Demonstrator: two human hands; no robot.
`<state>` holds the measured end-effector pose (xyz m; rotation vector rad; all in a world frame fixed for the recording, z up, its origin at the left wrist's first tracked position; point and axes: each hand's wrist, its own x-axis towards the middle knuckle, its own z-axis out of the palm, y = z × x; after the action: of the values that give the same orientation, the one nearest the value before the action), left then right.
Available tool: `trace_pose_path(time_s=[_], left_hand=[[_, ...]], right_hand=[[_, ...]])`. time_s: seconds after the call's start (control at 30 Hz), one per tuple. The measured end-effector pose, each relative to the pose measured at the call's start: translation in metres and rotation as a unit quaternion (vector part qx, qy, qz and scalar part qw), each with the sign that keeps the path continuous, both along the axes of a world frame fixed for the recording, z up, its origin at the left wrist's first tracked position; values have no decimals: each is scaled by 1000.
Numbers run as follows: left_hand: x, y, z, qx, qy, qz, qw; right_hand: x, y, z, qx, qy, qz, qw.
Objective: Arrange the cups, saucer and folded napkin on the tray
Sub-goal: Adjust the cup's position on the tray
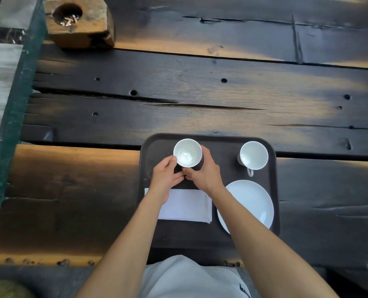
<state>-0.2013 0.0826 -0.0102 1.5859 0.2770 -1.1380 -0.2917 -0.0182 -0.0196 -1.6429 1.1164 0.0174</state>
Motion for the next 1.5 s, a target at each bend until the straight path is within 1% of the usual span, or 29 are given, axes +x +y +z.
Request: trace_pose_path(time_s=[0.17, 0.37, 0.43, 0.53, 0.7, 0.87, 1.07, 1.13, 1.2, 1.33, 1.5], left_hand=[[-5, 1, 2, -6, 23, 4, 1000], [-28, 9, -3, 46, 59, -5, 997], [-34, 13, -5, 68, 59, -23, 996], [-46, 17, -1, 84, 37, -48, 995], [-65, 12, 8, 94, -1, -103, 990], [-82, -16, 16, 84, -24, -133, 987], [-101, -58, 26, 51, -41, -136, 989], [-106, -73, 27, 42, -50, -134, 989], [-111, -86, 26, 38, -52, -128, 990], [-118, -105, 25, 37, -27, -125, 991], [-126, -120, 24, 37, -3, -118, 992]], right_hand=[[-2, 1, 3, 6, -6, 2, 1000], [-8, 4, 10, 17, -2, 6, 1000], [-13, 2, 11, 19, 7, 12, 1000], [-28, -1, 13, 12, 12, 17, 1000], [-61, -13, 25, -26, -6, -1, 1000], [-95, -37, 39, -63, -32, -40, 997], [-126, -83, 47, -149, -32, -87, 985], [-133, -99, 45, -159, -25, -93, 983], [-139, -113, 43, -144, -11, -83, 986], [-143, -130, 38, -87, 15, -35, 995], [-143, -140, 32, -74, 22, -11, 997]])
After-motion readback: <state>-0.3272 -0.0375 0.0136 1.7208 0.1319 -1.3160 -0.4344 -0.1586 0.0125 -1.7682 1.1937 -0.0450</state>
